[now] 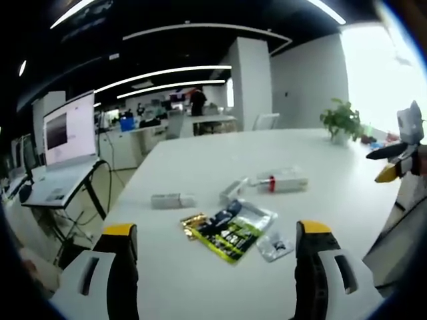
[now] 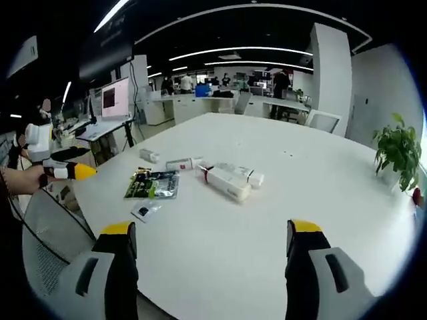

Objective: Arrange the skincare products in the storage area until every visible bottle or jar stands upright without overlapping.

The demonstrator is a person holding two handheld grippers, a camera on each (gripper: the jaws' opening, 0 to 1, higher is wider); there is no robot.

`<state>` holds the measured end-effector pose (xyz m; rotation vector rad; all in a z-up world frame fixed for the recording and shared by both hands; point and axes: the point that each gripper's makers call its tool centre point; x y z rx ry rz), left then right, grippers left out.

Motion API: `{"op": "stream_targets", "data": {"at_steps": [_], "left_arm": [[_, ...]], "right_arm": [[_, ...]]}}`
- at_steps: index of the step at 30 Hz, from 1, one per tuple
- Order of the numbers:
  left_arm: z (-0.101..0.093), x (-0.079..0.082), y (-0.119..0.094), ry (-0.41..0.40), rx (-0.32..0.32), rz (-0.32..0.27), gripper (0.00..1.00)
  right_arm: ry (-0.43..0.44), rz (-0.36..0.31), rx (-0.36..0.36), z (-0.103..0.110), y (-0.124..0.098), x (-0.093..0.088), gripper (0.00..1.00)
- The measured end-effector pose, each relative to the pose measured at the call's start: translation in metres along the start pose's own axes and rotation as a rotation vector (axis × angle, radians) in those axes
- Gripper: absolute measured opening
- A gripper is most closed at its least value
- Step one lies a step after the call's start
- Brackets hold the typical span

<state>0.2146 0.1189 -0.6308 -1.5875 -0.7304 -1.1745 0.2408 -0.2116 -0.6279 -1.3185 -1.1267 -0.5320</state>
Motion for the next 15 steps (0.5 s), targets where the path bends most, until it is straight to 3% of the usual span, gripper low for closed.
{"op": "stream_targets", "data": {"at_steps": [15], "left_arm": [[-0.001, -0.002, 0.0, -0.001, -0.006, 0.007, 0.88]], "right_arm": [[-0.127, 0.055, 0.085, -0.002, 0.033, 0.005, 0.84]]}}
Point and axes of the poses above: the point that each gripper's makers call its tool centre point, and the gripper's own axes: y roughly forward along the fingers, z roughly to its left, x roughly out of its top, and after that the axes turned 14 degrees about -x, right-handed
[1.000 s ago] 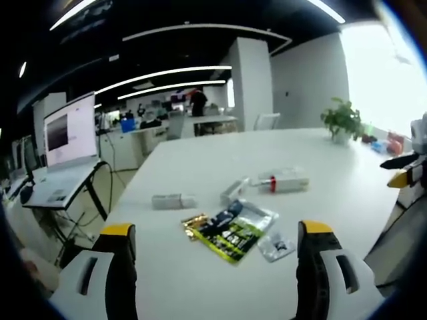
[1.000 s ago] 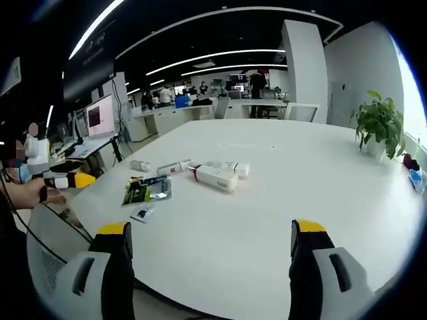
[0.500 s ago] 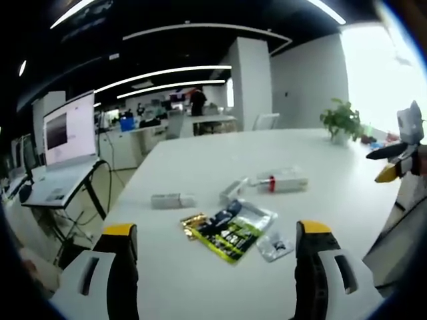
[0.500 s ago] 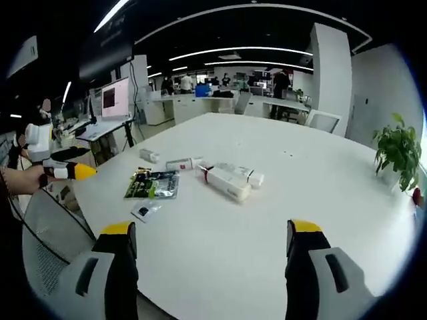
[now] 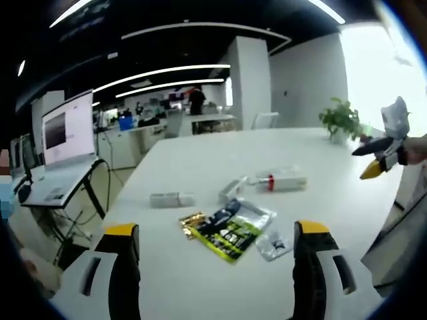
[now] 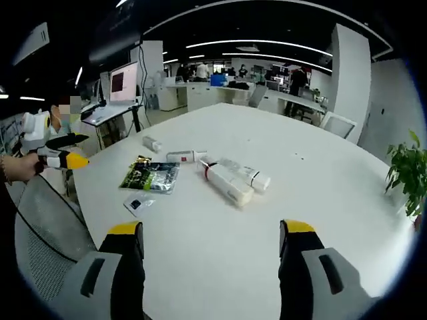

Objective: Arrange the skincare products in the storage area until every visible bottle or jar stands upright without overlapping.

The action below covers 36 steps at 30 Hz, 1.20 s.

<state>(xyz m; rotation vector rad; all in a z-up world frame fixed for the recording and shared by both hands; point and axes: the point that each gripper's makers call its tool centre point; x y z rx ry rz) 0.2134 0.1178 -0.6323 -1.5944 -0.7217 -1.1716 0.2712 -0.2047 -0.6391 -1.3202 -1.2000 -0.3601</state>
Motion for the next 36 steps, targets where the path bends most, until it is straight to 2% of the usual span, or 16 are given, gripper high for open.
{"op": "stream_targets", "data": {"at_steps": [8, 15, 24, 36], "left_arm": [[0.001, -0.002, 0.0, 0.0, 0.001, 0.01, 0.86], [-0.001, -0.004, 0.002, 0.005, -0.006, 0.023, 0.85], [0.002, -0.004, 0.0, -0.005, 0.002, 0.02, 0.84], [0.001, -0.004, 0.001, -0.006, -0.005, 0.022, 0.81]], "right_arm": [[-0.058, 0.022, 0.034, -0.004, 0.012, 0.003, 0.8], [-0.084, 0.02, 0.064, -0.004, 0.025, 0.013, 0.77], [-0.163, 0.039, 0.108, 0.002, 0.052, 0.021, 0.74], [-0.228, 0.088, 0.151, 0.008, 0.08, 0.019, 0.71]]}}
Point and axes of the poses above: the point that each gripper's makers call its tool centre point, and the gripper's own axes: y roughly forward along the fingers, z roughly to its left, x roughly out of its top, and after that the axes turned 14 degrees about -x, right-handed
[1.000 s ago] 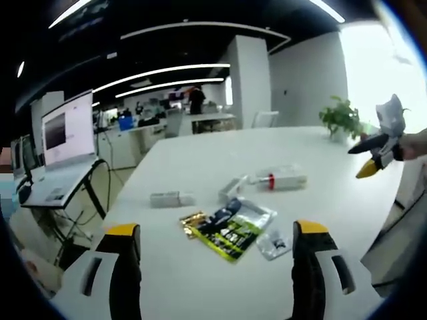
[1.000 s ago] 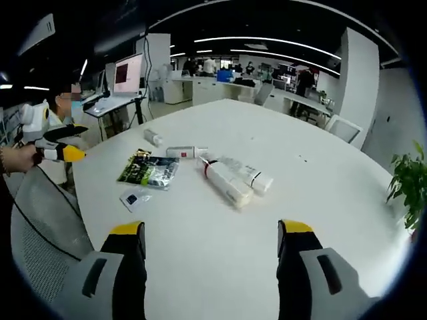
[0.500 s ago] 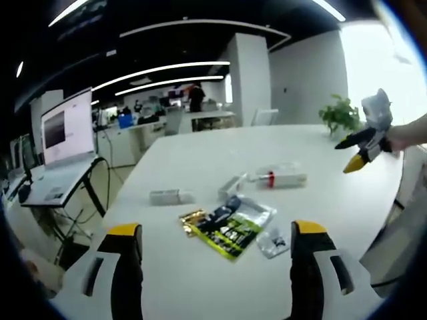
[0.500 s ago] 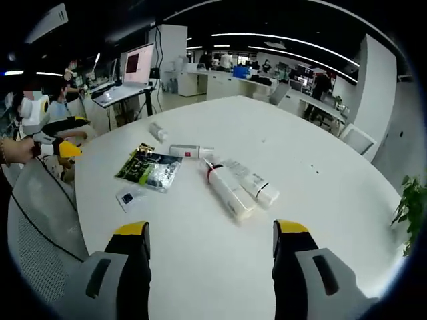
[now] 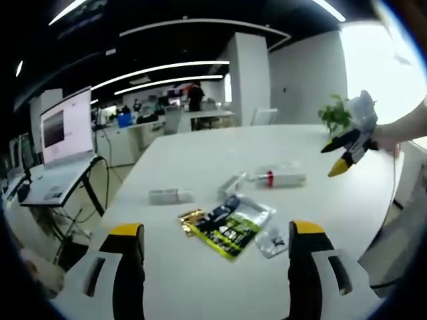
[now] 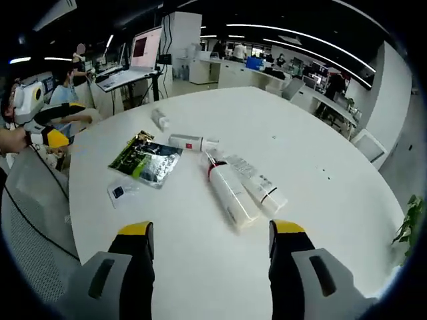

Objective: Arrange the skincare products in the storage area until every visible bottle or jar stands upright without overlapping.

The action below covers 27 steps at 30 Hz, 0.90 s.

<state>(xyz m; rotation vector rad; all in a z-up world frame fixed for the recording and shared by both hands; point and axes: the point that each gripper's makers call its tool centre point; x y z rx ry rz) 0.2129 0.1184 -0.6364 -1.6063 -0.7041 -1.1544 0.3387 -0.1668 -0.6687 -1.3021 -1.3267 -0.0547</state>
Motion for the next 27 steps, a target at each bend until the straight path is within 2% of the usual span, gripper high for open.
{"op": "stream_targets", "data": {"at_steps": [12, 19, 27], "left_arm": [[0.0, -0.002, 0.001, -0.006, -0.001, 0.005, 0.81], [-0.007, -0.003, 0.003, 0.008, -0.032, 0.02, 0.81], [-0.004, -0.004, 0.003, -0.006, -0.024, 0.021, 0.81]], "right_arm": [[-0.044, 0.027, 0.03, -0.008, 0.028, 0.002, 0.69], [-0.063, 0.05, 0.039, -0.013, 0.043, 0.001, 0.68], [-0.077, 0.07, 0.061, -0.012, 0.06, 0.002, 0.65]]}}
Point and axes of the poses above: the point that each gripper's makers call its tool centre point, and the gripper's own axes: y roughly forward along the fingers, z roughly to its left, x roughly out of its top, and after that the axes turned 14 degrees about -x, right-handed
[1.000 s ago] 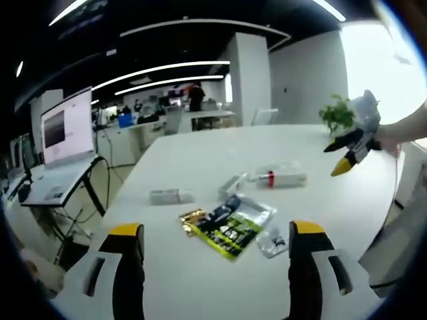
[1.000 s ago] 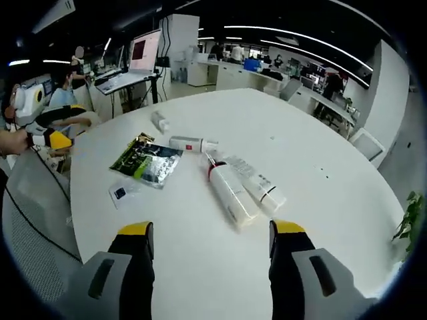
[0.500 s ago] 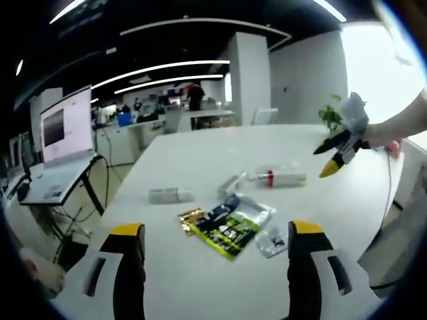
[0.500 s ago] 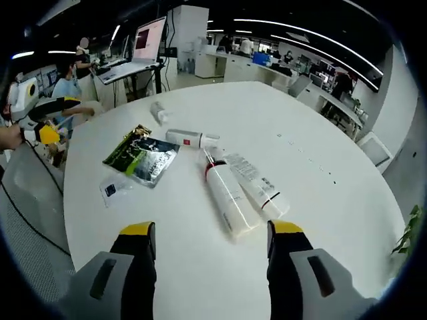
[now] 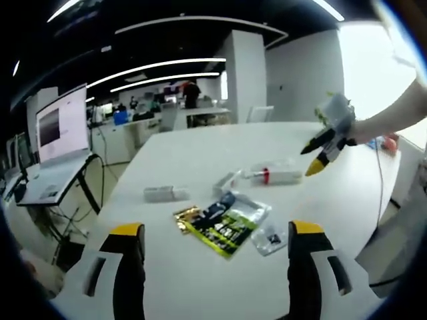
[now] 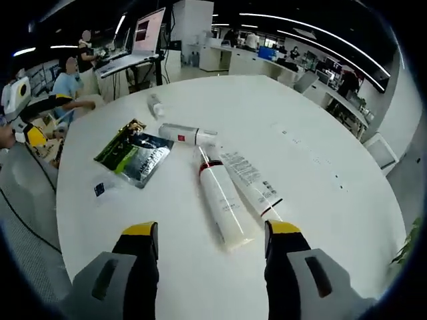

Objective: Arrange the skincare products in the storage area until every visible bottle or jar stands upright without overlapping.

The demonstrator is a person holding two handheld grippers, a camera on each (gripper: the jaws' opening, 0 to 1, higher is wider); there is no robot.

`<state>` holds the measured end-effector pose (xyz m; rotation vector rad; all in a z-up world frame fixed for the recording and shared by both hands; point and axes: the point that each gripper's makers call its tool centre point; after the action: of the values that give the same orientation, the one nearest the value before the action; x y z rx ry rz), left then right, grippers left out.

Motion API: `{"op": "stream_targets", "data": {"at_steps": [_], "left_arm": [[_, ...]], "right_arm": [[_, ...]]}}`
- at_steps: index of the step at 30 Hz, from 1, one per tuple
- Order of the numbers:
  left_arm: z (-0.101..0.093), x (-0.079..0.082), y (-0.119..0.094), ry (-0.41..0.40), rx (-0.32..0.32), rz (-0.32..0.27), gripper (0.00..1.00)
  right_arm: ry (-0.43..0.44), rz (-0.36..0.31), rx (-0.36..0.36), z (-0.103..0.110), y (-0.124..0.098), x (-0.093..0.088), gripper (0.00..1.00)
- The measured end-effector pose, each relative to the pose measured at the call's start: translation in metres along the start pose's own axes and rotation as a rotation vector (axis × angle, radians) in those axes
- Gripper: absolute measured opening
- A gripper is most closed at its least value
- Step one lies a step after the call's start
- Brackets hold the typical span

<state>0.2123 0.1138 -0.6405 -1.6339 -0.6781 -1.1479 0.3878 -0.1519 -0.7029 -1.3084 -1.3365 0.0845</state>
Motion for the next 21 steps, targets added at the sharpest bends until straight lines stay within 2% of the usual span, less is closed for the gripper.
{"op": "stream_targets", "data": {"at_steps": [8, 13, 21], "left_arm": [[-0.003, -0.003, 0.002, 0.003, -0.012, 0.015, 0.8], [-0.002, -0.004, 0.002, 0.011, -0.006, 0.029, 0.8], [0.001, -0.006, 0.0, 0.002, 0.006, 0.031, 0.8]], "right_arm": [[-0.049, 0.005, 0.032, 0.008, 0.019, 0.012, 0.61], [-0.073, 0.019, 0.057, 0.015, 0.029, 0.011, 0.59], [-0.09, 0.025, 0.075, 0.011, 0.036, 0.018, 0.55]]}}
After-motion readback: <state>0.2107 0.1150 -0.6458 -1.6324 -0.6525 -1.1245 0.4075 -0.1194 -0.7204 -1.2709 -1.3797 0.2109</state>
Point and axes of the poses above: the point that each gripper's makers call its tool centre point, and the gripper's own axes: y roughly forward along the fingers, z roughly to its left, x roughly out of its top, and after that the axes turned 14 degrees about -x, right-handed
